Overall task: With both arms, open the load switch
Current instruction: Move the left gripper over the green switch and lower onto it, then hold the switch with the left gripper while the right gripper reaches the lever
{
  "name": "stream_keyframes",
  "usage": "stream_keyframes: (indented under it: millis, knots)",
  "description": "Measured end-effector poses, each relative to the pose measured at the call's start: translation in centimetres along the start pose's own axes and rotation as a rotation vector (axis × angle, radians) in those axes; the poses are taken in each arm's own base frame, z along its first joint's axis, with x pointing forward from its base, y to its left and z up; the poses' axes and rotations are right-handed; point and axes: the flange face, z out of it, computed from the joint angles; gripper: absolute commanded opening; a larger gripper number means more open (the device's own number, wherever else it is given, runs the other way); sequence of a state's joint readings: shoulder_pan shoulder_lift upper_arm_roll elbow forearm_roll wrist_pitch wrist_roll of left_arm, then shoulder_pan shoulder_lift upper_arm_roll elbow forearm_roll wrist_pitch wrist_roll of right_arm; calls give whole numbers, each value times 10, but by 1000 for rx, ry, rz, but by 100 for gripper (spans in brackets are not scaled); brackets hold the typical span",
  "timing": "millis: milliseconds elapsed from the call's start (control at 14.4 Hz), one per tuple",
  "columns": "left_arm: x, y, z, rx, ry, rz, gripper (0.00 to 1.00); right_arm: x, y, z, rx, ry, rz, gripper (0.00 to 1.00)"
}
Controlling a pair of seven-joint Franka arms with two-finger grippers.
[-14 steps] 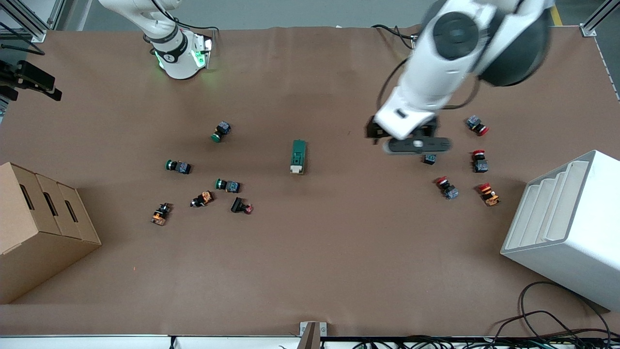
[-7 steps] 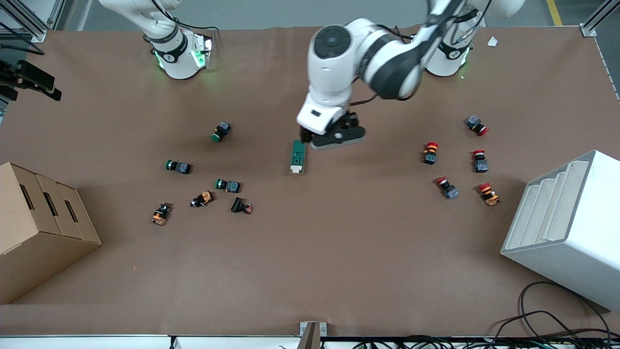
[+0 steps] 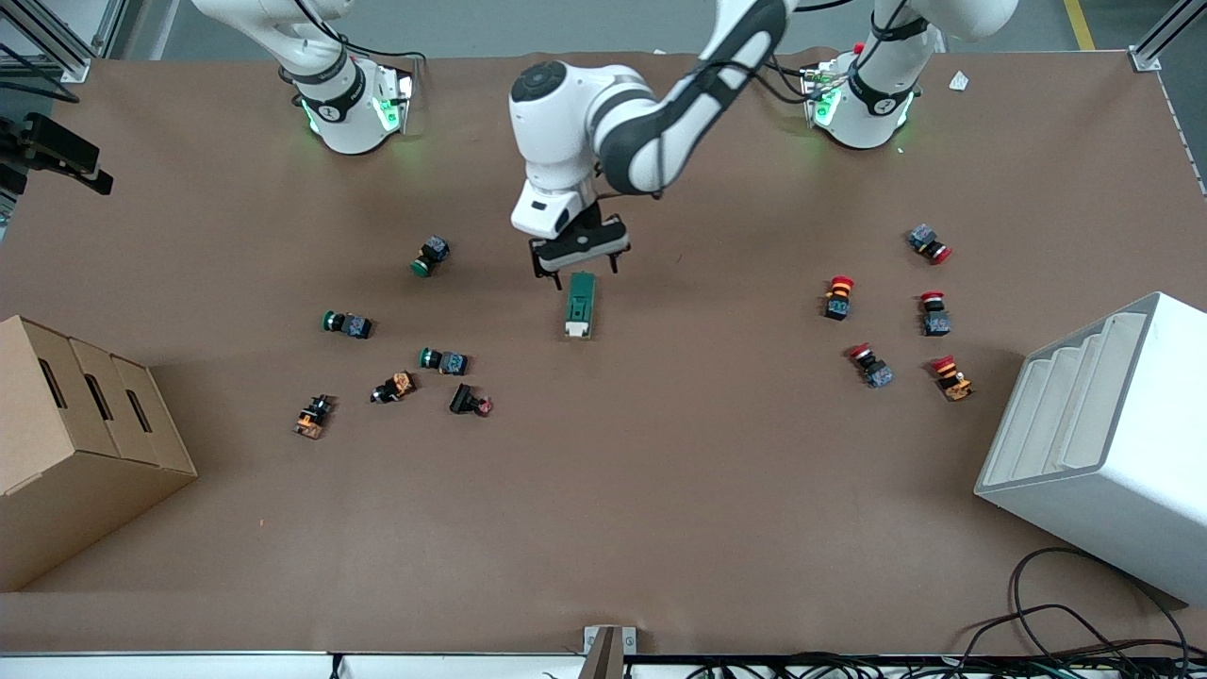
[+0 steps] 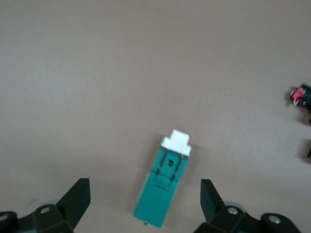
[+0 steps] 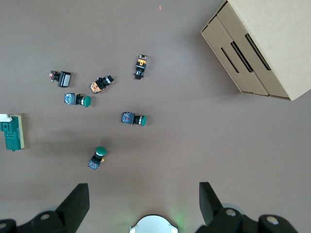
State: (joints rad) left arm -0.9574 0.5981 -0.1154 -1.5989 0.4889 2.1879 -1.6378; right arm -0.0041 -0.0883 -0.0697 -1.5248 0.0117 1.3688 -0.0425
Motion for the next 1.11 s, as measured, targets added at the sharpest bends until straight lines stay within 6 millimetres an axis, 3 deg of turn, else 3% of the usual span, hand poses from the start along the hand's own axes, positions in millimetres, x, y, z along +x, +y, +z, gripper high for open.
stream_keyframes:
  millis: [209,417,626,765,904,1112]
  knots:
    - [-66,6,38,13,143,30,100,9,3,12,1,-24,5,100]
    - [-116,-5,72,7,282,91,100,33,6,38,-4,-43,12,100]
    - [-139,-20,94,-32,389,154,100,50,11,63,-6,-85,48,100]
    - [-148,-26,104,-83,443,189,100,56,3,76,-12,-110,183,100]
    - [-156,-33,116,-127,510,236,99,62,-30,89,-27,-133,317,100]
    - [-165,-50,138,-197,594,294,99,69,-113,116,-43,-165,500,100]
